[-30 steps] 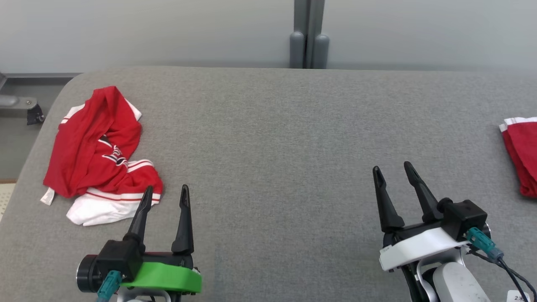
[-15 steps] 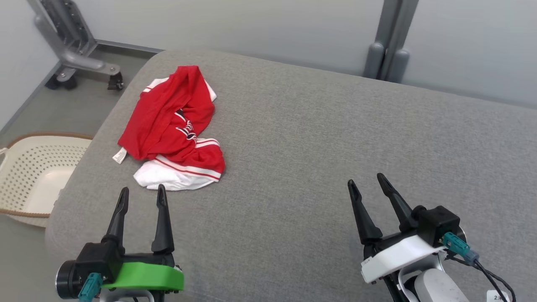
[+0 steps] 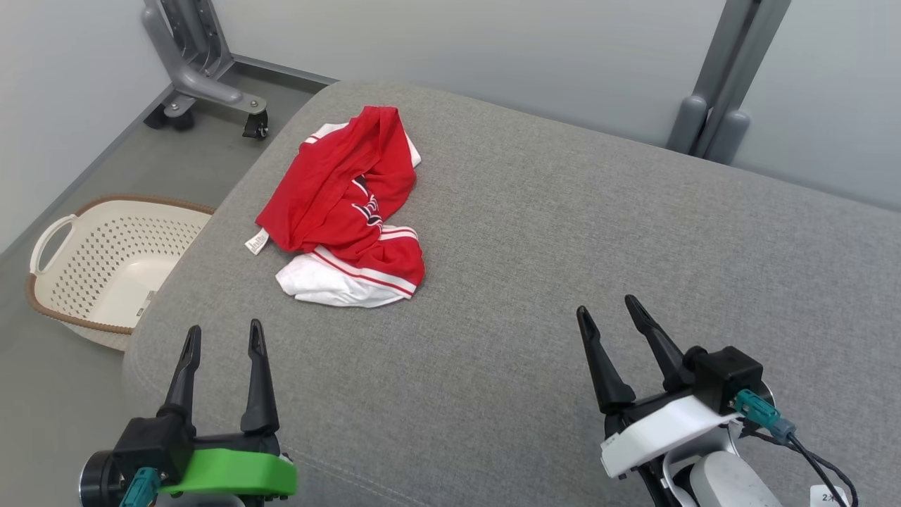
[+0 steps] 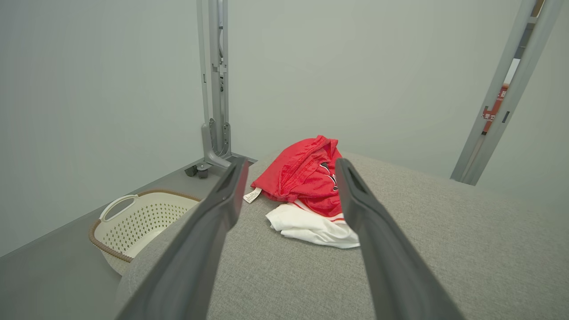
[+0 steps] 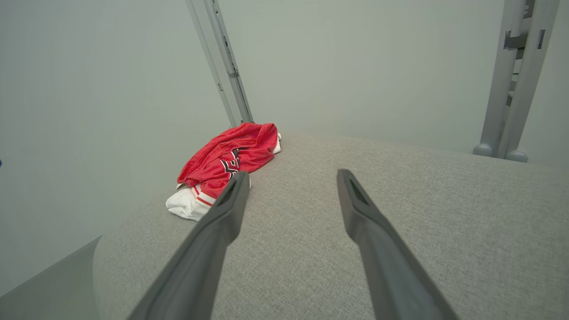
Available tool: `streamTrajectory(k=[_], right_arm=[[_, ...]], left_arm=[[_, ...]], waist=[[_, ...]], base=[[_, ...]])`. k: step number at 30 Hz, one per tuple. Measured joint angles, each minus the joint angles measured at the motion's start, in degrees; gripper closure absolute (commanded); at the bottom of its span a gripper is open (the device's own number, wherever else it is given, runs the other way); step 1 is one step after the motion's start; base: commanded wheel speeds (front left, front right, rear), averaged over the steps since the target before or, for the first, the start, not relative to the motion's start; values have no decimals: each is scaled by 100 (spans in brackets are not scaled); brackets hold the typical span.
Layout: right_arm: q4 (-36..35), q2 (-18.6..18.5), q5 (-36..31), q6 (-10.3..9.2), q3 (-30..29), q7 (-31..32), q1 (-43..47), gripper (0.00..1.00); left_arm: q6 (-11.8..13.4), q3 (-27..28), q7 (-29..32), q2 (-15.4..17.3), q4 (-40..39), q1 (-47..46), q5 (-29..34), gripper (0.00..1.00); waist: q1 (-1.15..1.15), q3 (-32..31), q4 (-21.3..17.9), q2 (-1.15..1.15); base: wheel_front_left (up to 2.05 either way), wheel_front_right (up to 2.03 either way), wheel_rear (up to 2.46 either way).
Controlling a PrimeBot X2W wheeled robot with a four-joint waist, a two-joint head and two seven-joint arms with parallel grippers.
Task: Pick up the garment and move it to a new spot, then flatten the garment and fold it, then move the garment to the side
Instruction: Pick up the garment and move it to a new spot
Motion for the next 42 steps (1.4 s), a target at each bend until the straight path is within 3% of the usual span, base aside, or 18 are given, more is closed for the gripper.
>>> streamTrajectory(k=[12, 21, 28, 33, 42], right_arm=[[-21, 4, -209, 0, -126, 0, -214, 0], [-337, -75, -742, 0, -489, 0, -604, 0], [-738, -442, -904, 0, -872, 34, -811, 0], [-1039, -561, -956, 0, -1018, 164, -845, 0], [-1441, -721, -1094, 0, -1044, 424, -806, 0]], left_arm=[[-19, 224, 0, 0, -58, -112, 230, 0], [-327, 606, -1, 140, 465, -1093, 590, 0], [-542, 601, -1, 591, 1980, -2232, 591, 0], [-609, 376, 343, 973, 3204, -3155, 558, 0], [-639, 52, 1152, 1255, 4921, -4506, -174, 0]], waist=[[0, 292, -238, 0], [0, 962, -404, 0], [0, 1604, -578, 0], [0, 2014, -714, 0], [0, 2604, -921, 0]], base=[[0, 0, 0], [0, 0, 0], [0, 0, 0], [0, 0, 0], [0, 0, 0]])
